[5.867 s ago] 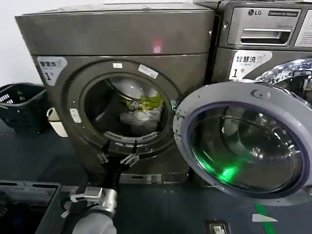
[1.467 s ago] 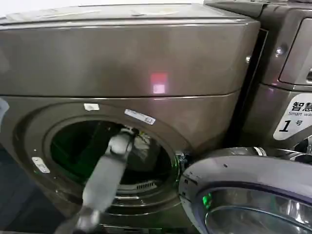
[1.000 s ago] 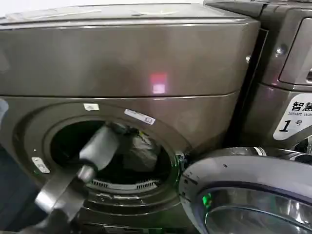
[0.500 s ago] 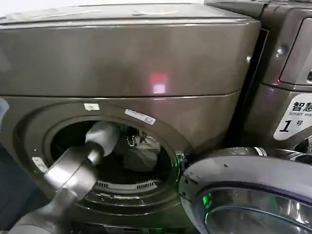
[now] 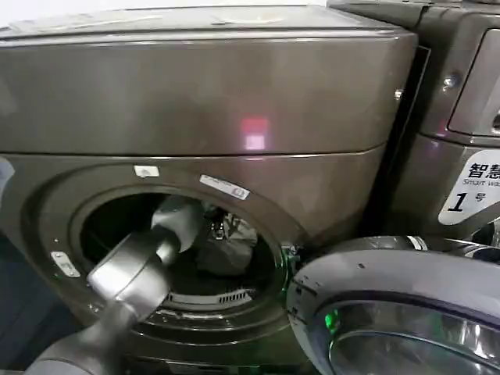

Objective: Grasp the clothes from the dryer.

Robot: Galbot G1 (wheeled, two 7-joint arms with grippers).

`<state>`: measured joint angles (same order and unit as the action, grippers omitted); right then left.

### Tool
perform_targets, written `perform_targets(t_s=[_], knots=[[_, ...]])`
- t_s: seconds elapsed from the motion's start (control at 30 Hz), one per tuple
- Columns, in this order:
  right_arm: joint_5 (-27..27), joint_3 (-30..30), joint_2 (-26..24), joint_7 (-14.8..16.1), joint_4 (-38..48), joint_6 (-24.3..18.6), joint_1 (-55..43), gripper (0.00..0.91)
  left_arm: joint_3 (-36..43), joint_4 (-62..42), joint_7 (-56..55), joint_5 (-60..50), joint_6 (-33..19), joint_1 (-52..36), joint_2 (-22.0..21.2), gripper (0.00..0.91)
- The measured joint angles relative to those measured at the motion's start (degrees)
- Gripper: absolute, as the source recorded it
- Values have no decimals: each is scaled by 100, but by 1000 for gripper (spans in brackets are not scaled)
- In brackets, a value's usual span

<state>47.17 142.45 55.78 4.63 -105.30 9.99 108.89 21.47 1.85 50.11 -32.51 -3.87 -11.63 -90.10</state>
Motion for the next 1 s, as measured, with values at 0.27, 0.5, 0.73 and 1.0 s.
perform_targets(t_s=[0.27, 0.5, 0.73, 1.0], knots=[[11, -30, -5, 0, -24, -18, -14, 907, 82, -61, -22, 38, -1, 151, 5, 125], [5, -81, 21, 0, -26, -30, -64, 907, 81, -52, -23, 40, -30, 183, 21, 0], [-27, -169, 60, 1, -83, -37, -144, 907, -116, 81, -126, 116, -25, 185, 84, 0], [-63, -282, 107, -4, -169, -38, -225, 907, -952, 721, -689, 465, 206, 432, 288, 0]])
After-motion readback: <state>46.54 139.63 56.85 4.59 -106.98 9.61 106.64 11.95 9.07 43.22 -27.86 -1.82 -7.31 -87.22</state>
